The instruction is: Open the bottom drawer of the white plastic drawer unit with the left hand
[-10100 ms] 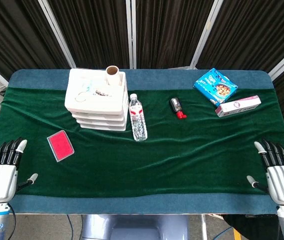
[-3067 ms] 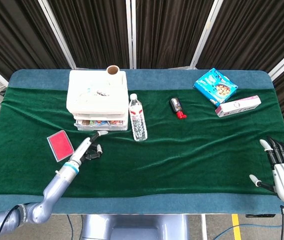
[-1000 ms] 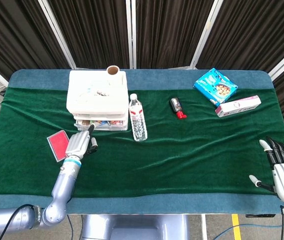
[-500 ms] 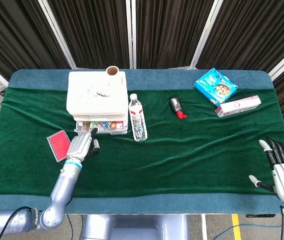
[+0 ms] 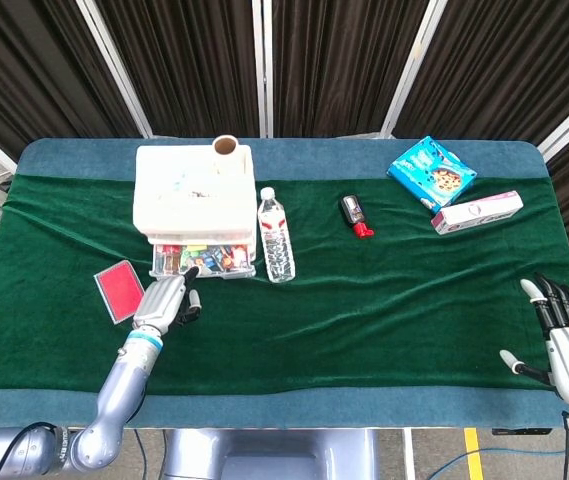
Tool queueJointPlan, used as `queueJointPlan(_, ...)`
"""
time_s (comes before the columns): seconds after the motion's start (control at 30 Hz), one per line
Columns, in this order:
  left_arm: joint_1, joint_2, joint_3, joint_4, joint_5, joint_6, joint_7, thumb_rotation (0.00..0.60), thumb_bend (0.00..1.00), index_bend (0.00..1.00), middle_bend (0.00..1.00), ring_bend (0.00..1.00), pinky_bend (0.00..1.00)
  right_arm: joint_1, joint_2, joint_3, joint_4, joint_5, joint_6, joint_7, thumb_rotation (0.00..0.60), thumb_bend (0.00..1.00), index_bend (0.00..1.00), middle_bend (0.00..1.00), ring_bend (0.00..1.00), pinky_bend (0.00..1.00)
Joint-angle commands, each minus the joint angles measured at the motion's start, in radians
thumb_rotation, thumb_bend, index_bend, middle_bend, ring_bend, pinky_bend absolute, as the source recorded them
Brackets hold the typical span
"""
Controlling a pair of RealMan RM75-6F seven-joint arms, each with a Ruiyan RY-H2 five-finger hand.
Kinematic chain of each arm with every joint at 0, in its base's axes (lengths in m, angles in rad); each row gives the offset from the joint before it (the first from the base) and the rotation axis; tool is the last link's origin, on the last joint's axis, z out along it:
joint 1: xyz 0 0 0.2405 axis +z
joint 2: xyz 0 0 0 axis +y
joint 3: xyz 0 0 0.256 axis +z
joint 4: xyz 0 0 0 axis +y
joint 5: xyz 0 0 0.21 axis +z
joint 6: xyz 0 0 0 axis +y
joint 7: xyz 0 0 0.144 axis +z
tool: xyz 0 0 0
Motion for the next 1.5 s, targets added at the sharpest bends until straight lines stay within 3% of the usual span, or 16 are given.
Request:
queueJointPlan(0.03, 0.002, 0.006, 0.002, -0.007, 0.007, 0.001, -0.006, 0.6, 0.89, 0.29, 0.79, 0.71, 0.66, 0.0, 0.0, 0.0, -0.001, -0.001, 0.001, -0.001, 0.6, 0.03, 0.01, 0.0, 0.0, 0.0)
queueJointPlan(1.23, 0.024, 0.047, 0.058, -0.067, 0.098, -0.002, -0.056, 0.6, 0.89, 0.29, 0.79, 0.71, 0.66, -0.001, 0.0, 0.001, -0.001, 0.002, 0.001, -0.002, 0.6, 0.03, 0.01, 0.0, 0.0, 0.0)
queueJointPlan(1.5, 0.039, 0.074, 0.052, -0.091, 0.143, -0.007, -0.105, 0.6, 0.89, 0.18, 0.79, 0.71, 0.66, -0.001, -0.001, 0.002, 0.001, 0.003, 0.0, -0.001, 0.6, 0.03, 0.01, 0.0, 0.0, 0.0)
